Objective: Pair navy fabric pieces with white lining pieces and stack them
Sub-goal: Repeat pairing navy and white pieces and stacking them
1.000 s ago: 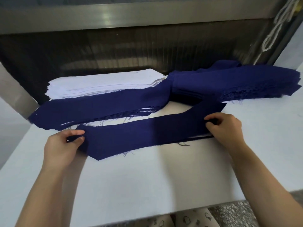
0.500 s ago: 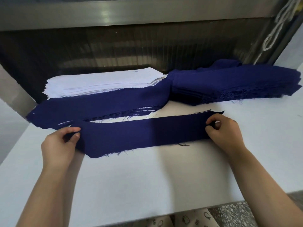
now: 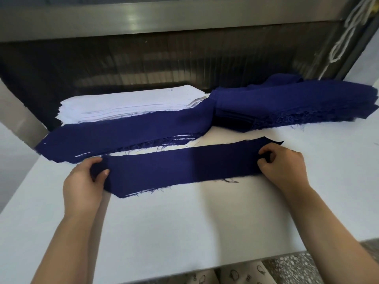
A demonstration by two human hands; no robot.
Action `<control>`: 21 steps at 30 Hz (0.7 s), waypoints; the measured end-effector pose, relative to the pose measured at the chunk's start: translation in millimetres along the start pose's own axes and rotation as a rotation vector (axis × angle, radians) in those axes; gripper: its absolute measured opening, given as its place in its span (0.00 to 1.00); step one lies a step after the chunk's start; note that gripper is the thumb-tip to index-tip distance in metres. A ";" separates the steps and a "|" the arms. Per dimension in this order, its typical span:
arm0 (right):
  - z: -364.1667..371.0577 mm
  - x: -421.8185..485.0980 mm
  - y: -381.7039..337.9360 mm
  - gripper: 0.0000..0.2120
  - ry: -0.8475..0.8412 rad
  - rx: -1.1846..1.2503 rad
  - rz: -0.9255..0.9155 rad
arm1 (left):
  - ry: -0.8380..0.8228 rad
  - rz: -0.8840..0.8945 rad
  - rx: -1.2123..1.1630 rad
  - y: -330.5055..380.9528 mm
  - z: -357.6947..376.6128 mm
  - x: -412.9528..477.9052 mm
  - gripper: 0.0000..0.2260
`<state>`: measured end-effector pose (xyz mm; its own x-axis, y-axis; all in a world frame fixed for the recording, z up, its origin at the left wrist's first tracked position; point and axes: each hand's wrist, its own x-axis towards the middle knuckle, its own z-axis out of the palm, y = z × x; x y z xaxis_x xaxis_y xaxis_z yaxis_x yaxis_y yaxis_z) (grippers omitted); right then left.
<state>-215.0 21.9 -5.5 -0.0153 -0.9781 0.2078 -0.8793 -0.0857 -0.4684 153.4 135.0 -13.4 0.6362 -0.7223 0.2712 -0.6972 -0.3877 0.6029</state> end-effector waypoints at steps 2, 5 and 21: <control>1.3 1.4 1.3 0.17 0.039 -0.116 0.012 | 0.022 0.011 0.065 4.4 2.6 -3.2 0.16; 4.6 2.4 1.2 0.25 0.009 -0.228 0.102 | 0.033 0.043 0.235 9.2 8.5 -8.8 0.18; 6.2 6.5 -2.4 0.24 -0.031 -0.246 0.130 | 0.083 0.015 -0.218 24.5 -1.8 -22.2 0.26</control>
<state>-210.0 14.5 -8.4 -0.1242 -0.9836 0.1310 -0.9602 0.0858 -0.2659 122.8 142.5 -3.3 0.6572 -0.6743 0.3366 -0.6248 -0.2378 0.7437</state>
